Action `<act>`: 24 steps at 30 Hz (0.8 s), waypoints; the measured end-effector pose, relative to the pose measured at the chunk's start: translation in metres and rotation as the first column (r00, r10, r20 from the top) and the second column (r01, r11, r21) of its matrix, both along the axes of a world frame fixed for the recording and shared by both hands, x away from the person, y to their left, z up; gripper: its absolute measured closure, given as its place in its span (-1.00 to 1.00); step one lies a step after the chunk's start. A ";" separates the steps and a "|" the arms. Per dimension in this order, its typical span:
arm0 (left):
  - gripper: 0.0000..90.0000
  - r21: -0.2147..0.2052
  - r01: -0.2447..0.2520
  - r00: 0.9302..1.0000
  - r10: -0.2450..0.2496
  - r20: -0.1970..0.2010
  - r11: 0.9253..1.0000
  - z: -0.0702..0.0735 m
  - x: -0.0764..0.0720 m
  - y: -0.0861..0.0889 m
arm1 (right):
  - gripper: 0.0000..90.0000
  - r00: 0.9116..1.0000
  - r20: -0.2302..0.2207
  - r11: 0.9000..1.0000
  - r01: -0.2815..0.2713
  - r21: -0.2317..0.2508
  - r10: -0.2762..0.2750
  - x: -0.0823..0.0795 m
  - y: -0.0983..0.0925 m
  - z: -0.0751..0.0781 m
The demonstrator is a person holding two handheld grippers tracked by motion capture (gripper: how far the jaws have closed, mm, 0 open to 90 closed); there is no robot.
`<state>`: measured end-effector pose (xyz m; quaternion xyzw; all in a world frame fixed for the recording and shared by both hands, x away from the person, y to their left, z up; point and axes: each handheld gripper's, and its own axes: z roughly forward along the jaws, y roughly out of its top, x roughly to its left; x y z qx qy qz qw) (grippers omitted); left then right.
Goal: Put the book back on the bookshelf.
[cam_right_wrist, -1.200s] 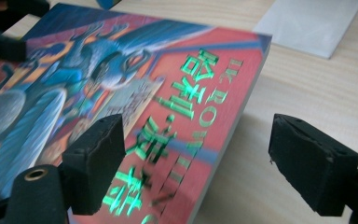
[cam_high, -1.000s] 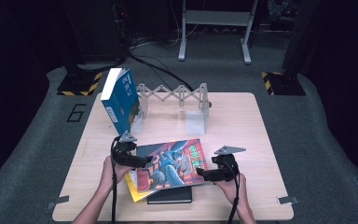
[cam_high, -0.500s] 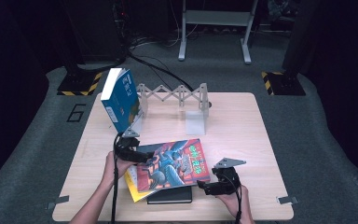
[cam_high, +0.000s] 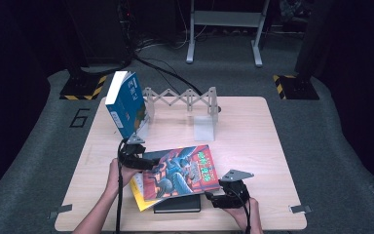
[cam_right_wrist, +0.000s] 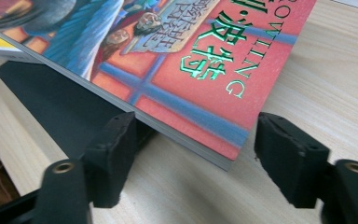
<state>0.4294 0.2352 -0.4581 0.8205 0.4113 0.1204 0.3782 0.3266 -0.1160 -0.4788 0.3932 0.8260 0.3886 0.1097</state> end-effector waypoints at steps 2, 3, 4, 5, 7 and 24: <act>-0.54 0.000 0.002 1.000 -0.002 0.000 1.000 0.000 0.000 0.001 | -0.29 1.000 -0.002 1.000 0.007 -0.017 -0.008 0.000 0.002 0.000; -0.54 -0.005 0.000 1.000 0.000 0.000 1.000 0.000 0.000 0.001 | -0.29 1.000 0.004 1.000 0.004 -0.021 -0.004 0.001 0.002 -0.001; -0.53 -0.005 -0.002 1.000 0.002 0.001 1.000 0.000 0.000 0.001 | -0.31 1.000 0.007 1.000 0.006 -0.017 -0.006 0.000 0.002 -0.001; -0.53 -0.005 -0.002 1.000 0.002 0.001 1.000 0.000 0.000 0.001 | -0.32 1.000 0.003 1.000 0.007 -0.017 -0.007 0.000 0.002 -0.001; -0.53 -0.004 -0.003 1.000 0.003 0.003 1.000 0.000 0.000 0.001 | -0.30 1.000 0.000 1.000 0.009 -0.029 -0.009 -0.001 0.003 -0.001; -0.48 0.016 -0.002 1.000 0.002 0.027 1.000 -0.002 -0.019 0.008 | -0.21 1.000 -0.015 1.000 0.000 -0.027 0.000 0.014 -0.003 0.001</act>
